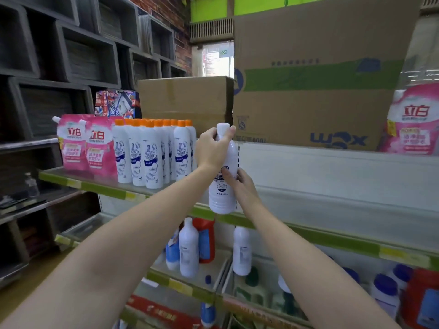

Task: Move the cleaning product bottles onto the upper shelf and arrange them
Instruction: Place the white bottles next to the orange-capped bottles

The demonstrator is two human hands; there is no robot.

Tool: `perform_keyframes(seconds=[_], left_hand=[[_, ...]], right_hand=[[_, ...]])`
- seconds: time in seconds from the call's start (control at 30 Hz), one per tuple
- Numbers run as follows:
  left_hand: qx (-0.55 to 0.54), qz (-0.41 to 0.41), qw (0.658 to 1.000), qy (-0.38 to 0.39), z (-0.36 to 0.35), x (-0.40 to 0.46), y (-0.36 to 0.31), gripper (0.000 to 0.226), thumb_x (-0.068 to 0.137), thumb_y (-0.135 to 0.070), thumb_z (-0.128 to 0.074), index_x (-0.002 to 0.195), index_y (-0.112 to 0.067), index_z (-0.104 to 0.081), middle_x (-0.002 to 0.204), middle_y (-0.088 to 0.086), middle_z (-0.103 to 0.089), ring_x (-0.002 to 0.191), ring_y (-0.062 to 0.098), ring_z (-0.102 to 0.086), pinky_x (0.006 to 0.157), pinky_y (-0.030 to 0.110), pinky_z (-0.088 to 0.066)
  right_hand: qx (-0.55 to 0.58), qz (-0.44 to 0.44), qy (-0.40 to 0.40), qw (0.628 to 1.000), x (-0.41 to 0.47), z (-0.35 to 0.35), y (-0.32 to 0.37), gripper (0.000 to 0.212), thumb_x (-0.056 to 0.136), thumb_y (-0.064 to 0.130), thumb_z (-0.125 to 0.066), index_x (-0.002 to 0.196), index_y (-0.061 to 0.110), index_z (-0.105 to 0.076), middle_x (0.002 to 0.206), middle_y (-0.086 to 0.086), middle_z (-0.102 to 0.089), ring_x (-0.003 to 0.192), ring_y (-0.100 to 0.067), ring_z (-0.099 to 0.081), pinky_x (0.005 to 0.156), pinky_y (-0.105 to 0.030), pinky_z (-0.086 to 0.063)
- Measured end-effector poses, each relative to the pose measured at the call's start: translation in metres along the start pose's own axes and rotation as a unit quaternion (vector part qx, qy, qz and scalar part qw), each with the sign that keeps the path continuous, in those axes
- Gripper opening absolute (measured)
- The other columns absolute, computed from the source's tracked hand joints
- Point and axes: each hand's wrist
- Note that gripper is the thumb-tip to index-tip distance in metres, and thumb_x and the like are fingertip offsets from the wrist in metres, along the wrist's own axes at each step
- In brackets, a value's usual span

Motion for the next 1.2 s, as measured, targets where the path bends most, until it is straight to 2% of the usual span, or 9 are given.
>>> perform_keyframes(seconds=[0.13,0.23,0.4,0.53,0.7,0.87,0.97,1.03,1.2], left_hand=[[-0.015,-0.016,1.0,0.019,0.0,0.039,0.032,0.053,0.091,-0.049,-0.065,0.06,-0.019,-0.035,0.055,-0.005,-0.033,0.053,0.012,-0.03,0.053,0.028,-0.027],[-0.037,-0.004,0.999,0.031,0.0,0.059,0.067,0.05,0.092,-0.05,-0.065,0.066,-0.015,-0.039,0.059,-0.004,-0.034,0.056,0.011,-0.031,0.055,0.028,-0.028],[-0.052,0.003,0.998,0.042,-0.009,0.083,0.121,0.049,0.097,-0.052,-0.056,0.076,-0.009,-0.046,0.062,-0.007,-0.039,0.056,0.007,-0.035,0.054,0.024,-0.032],[-0.056,-0.007,0.997,0.059,-0.019,0.11,0.143,0.045,0.099,-0.048,-0.055,0.08,-0.007,-0.05,0.065,-0.007,-0.043,0.057,0.004,-0.038,0.055,0.019,-0.033],[-0.062,-0.027,0.996,0.06,-0.034,0.141,0.177,0.045,0.099,-0.05,-0.053,0.078,-0.01,-0.052,0.074,-0.003,-0.049,0.067,0.009,-0.045,0.064,0.024,-0.037],[-0.023,-0.039,0.997,0.062,-0.051,0.165,0.197,0.042,0.1,-0.05,-0.051,0.072,-0.017,-0.049,0.088,0.001,-0.049,0.092,0.019,-0.045,0.082,0.029,-0.037],[-0.038,-0.04,0.996,0.074,-0.058,0.179,0.209,0.039,0.099,-0.047,-0.053,0.069,-0.026,-0.041,0.09,0.003,-0.047,0.094,0.022,-0.046,0.089,0.037,-0.041],[-0.047,-0.037,0.995,0.076,-0.063,0.186,0.215,0.041,0.099,-0.047,-0.053,0.067,-0.027,-0.039,0.088,0.001,-0.045,0.091,0.021,-0.045,0.089,0.039,-0.043],[-0.025,-0.047,0.996,0.071,-0.074,0.197,0.225,0.042,0.099,-0.048,-0.051,0.066,-0.027,-0.037,0.088,0.003,-0.047,0.088,0.02,-0.045,0.084,0.038,-0.043]], right_hand=[[-0.045,0.006,-0.033,0.998,0.037,-0.025,-0.012,0.077,0.065,0.078,-0.065,0.105,0.013,-0.06,0.103,-0.008,-0.069,0.095,-0.024,-0.069,0.084,-0.04,-0.055],[-0.093,0.005,-0.048,0.995,0.063,-0.043,-0.031,0.066,0.069,0.081,-0.06,0.1,0.023,-0.053,0.093,0.001,-0.062,0.085,-0.018,-0.062,0.075,-0.034,-0.05],[-0.144,-0.029,-0.068,0.987,0.101,-0.057,-0.059,0.029,0.101,0.053,-0.051,0.084,0.031,-0.042,0.078,0.008,-0.049,0.069,-0.009,-0.049,0.063,-0.023,-0.037],[-0.172,-0.05,-0.065,0.982,0.137,-0.061,-0.071,0.03,0.1,0.057,-0.048,0.096,0.028,-0.042,0.082,0.012,-0.048,0.076,-0.011,-0.049,0.064,-0.026,-0.035],[-0.149,-0.057,-0.068,0.985,0.165,-0.057,-0.098,0.061,0.088,0.058,-0.069,0.136,0.026,-0.05,0.127,0.006,-0.062,0.112,-0.017,-0.063,0.097,-0.04,-0.052],[-0.142,-0.051,-0.083,0.985,0.185,-0.06,-0.103,0.044,0.091,0.044,-0.071,0.126,0.028,-0.048,0.103,0.024,-0.058,0.093,0.003,-0.058,0.084,-0.025,-0.048],[-0.135,-0.047,-0.114,0.983,0.196,-0.064,-0.111,0.044,0.091,0.041,-0.072,0.124,0.018,-0.054,0.101,0.02,-0.063,0.091,0.001,-0.063,0.078,-0.016,-0.051],[-0.139,-0.047,-0.133,0.98,0.203,-0.066,-0.115,0.048,0.089,0.043,-0.074,0.123,0.016,-0.051,0.104,0.017,-0.064,0.095,-0.003,-0.064,0.082,-0.018,-0.052],[-0.153,-0.047,-0.144,0.977,0.216,-0.065,-0.122,0.043,0.09,0.042,-0.072,0.116,0.019,-0.048,0.103,0.014,-0.061,0.091,-0.001,-0.061,0.065,-0.008,-0.045]])
Point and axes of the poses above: each hand's wrist, its own x-axis towards the middle knuckle, its own z-axis out of the back of the hand, y = z × x
